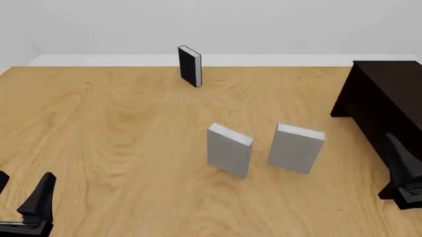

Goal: Pick up the book on the right and place it on the cabinet shelf.

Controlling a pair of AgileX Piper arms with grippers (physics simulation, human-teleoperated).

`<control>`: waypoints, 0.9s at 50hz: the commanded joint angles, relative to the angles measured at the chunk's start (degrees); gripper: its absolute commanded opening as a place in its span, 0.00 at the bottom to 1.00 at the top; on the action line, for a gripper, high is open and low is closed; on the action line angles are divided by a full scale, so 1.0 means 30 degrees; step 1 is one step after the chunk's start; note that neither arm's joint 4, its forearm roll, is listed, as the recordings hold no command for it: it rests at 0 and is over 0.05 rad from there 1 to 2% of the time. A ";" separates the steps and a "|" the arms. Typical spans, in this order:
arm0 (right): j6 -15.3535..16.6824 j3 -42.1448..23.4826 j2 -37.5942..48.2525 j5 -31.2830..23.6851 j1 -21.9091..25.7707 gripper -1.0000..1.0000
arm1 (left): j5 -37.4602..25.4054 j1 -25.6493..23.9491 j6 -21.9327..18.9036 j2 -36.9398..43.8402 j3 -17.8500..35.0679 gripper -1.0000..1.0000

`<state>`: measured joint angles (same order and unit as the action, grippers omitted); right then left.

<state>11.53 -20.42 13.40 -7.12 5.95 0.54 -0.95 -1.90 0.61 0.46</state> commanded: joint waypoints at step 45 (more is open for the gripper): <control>0.8910 -2.6314 1.9263 -1.5955 0.5717 1.00 | -0.0154 -0.0545 0.0034 0.0147 -0.0104 1.00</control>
<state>35.16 -82.61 60.39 -42.47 21.28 0.54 -2.46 -2.29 1.55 0.21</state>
